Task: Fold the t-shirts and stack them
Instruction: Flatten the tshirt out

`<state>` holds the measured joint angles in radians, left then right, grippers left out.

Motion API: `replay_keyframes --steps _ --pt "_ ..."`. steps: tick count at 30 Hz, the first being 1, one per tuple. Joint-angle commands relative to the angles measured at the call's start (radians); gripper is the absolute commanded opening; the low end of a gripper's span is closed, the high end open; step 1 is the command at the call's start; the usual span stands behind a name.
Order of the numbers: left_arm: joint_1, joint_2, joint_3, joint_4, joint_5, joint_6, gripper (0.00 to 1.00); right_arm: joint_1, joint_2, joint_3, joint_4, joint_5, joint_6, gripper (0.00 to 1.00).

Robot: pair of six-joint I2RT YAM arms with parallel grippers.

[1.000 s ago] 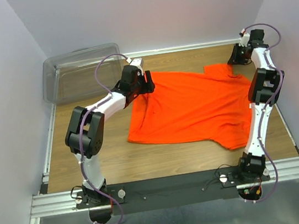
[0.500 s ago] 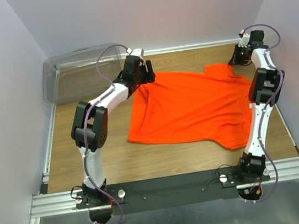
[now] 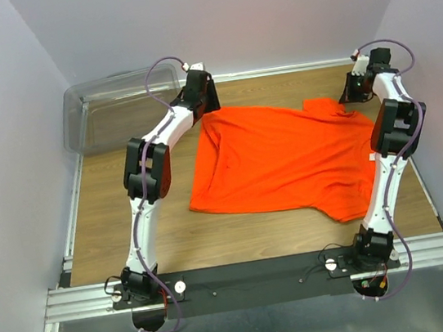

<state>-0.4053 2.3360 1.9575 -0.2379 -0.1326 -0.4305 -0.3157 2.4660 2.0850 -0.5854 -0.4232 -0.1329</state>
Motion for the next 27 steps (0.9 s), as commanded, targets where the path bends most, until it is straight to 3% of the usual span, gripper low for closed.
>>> replay_keyframes --steps 1,7,27 --pt "0.010 0.074 0.141 -0.103 -0.036 0.016 0.65 -0.011 -0.071 -0.051 -0.022 0.055 -0.037 0.01" --pt "0.013 0.167 0.259 -0.167 -0.050 0.022 0.65 -0.026 -0.124 -0.123 0.002 0.084 -0.054 0.01" --pt "0.036 0.255 0.316 -0.210 -0.045 0.035 0.62 -0.083 -0.217 -0.279 0.059 0.101 -0.103 0.01"
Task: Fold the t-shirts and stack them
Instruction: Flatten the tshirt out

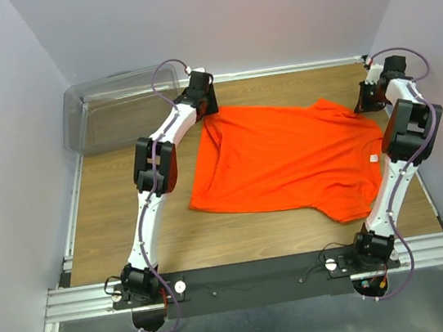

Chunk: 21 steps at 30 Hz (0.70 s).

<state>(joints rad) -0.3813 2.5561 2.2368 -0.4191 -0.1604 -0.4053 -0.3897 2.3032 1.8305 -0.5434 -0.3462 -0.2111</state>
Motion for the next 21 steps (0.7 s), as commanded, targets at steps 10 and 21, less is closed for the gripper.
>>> replay_keyframes --steps 10,21 --pt "0.015 0.096 0.087 -0.073 0.098 0.014 0.52 -0.009 -0.090 -0.073 0.022 -0.005 -0.043 0.01" --pt "0.015 0.101 0.092 -0.084 0.194 0.022 0.24 -0.011 -0.143 -0.138 0.023 -0.039 -0.066 0.01"
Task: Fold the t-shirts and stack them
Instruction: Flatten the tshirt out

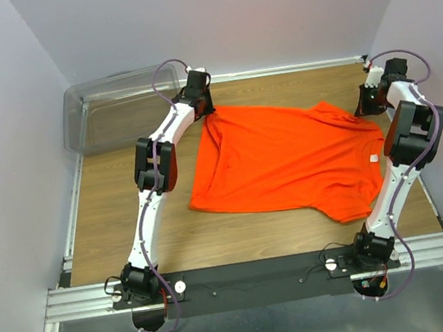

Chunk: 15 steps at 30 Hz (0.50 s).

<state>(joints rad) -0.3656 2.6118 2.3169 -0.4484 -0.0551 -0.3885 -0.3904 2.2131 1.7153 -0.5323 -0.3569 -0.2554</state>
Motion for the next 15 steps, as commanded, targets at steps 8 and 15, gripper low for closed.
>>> replay_keyframes --steps 8,15 --pt "0.001 -0.005 -0.008 -0.006 0.077 0.007 0.00 -0.008 -0.085 -0.048 0.011 -0.050 -0.042 0.01" --pt "0.001 -0.321 -0.264 0.248 0.063 0.011 0.00 -0.007 -0.239 -0.155 0.012 -0.149 -0.105 0.01"
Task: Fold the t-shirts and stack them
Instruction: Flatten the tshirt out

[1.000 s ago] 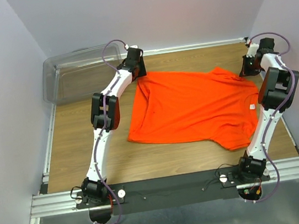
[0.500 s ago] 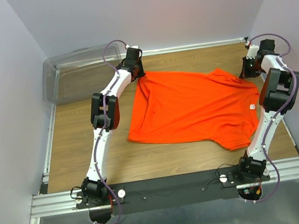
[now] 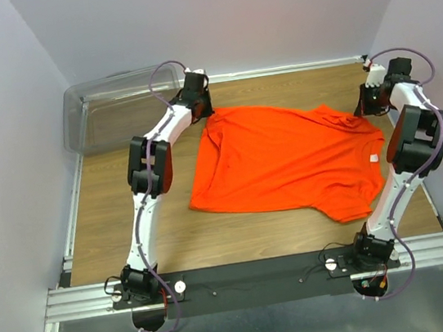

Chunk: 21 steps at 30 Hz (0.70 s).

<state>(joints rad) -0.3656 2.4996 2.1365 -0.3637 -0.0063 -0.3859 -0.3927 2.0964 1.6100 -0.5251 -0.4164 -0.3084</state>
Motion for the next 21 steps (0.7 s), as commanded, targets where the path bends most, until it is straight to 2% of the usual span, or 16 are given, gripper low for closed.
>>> replay_keyframes --steps 1,4,8,9,12,14,17,18,19,21 --pt "0.001 -0.299 -0.120 0.190 0.014 0.007 0.00 -0.005 -0.156 -0.096 0.005 -0.103 -0.061 0.01" --pt "0.001 -0.488 -0.339 0.290 0.014 0.016 0.00 -0.005 -0.303 -0.207 0.005 -0.156 -0.110 0.01" --pt "0.001 -0.717 -0.553 0.391 0.025 0.030 0.00 -0.005 -0.545 -0.341 0.002 -0.209 -0.146 0.01" --pt "0.001 -0.807 -0.593 0.420 0.026 0.033 0.00 -0.005 -0.647 -0.361 0.002 -0.217 -0.146 0.01" --pt "0.001 -0.942 -0.725 0.471 0.034 0.044 0.00 -0.005 -0.867 -0.357 -0.004 -0.207 -0.146 0.01" --pt "-0.001 -1.086 -0.796 0.496 0.034 0.053 0.00 -0.005 -0.939 -0.288 -0.018 -0.196 -0.124 0.01" --pt "-0.001 -1.277 -0.831 0.535 0.025 0.048 0.00 -0.006 -0.993 -0.037 -0.044 -0.174 -0.049 0.01" --pt "-0.002 -1.368 -0.830 0.555 0.026 0.041 0.00 -0.006 -0.989 0.055 -0.050 -0.157 -0.022 0.01" --pt "-0.003 -1.412 -0.814 0.563 0.029 0.035 0.00 -0.005 -0.954 0.231 -0.074 -0.148 0.035 0.01" --pt "-0.004 -1.487 -0.781 0.568 0.028 0.018 0.00 -0.006 -0.906 0.454 -0.114 -0.105 0.087 0.01"
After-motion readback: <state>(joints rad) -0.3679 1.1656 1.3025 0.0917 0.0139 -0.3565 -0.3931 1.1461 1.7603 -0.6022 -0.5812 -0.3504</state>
